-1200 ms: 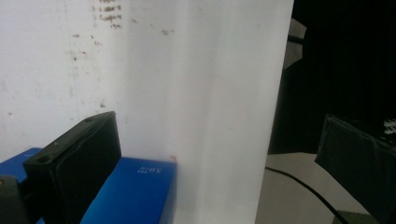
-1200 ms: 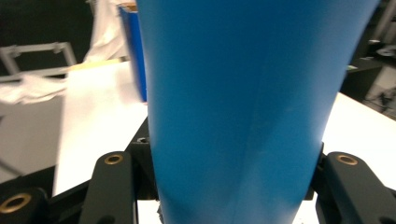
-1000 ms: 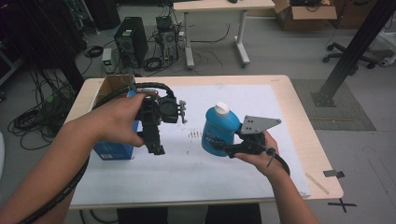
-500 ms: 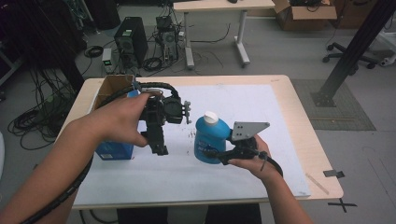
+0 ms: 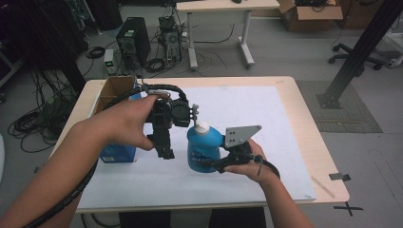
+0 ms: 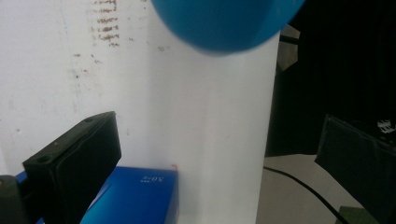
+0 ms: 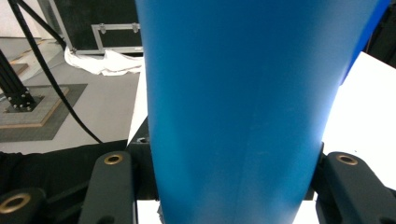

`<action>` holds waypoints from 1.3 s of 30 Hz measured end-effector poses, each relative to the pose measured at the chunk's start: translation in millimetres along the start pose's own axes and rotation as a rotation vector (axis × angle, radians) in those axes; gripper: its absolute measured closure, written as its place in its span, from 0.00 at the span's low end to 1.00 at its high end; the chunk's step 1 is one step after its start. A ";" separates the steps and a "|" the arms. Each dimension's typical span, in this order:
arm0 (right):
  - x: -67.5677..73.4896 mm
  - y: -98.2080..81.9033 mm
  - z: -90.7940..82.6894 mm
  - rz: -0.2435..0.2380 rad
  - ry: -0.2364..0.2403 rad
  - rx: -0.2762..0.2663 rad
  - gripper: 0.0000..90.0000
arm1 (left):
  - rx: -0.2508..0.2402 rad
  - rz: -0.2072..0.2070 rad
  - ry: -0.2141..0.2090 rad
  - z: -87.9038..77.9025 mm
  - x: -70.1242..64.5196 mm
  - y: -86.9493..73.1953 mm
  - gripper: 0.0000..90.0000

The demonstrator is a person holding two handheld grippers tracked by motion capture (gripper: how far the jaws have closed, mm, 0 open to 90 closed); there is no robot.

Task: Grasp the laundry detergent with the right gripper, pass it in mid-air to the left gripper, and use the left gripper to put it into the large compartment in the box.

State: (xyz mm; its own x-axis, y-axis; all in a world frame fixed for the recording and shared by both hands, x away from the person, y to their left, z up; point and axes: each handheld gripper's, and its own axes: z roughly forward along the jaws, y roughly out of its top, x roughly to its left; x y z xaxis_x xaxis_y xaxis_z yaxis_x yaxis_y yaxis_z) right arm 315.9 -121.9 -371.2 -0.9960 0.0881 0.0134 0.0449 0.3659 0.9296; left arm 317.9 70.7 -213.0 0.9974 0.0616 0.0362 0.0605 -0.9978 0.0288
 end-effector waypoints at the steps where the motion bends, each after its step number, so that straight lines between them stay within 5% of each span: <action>1: 0.1 0.0 2.0 -0.004 0.004 0.000 0.49 | -0.001 0.001 -0.001 0.1 -0.3 0.4 0.00; 39: 2.7 6.0 49.1 -0.041 0.084 0.018 0.49 | 0.007 0.055 -0.010 12.4 -9.7 10.2 0.00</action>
State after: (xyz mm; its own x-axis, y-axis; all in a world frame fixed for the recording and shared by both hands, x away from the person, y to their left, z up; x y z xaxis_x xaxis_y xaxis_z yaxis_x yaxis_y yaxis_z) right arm 317.3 -73.9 -383.7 -1.0000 -0.0051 0.0074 0.0049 0.3847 0.9230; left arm 309.3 59.5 -225.5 0.9996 0.0059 0.0280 0.0054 -0.9998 0.0200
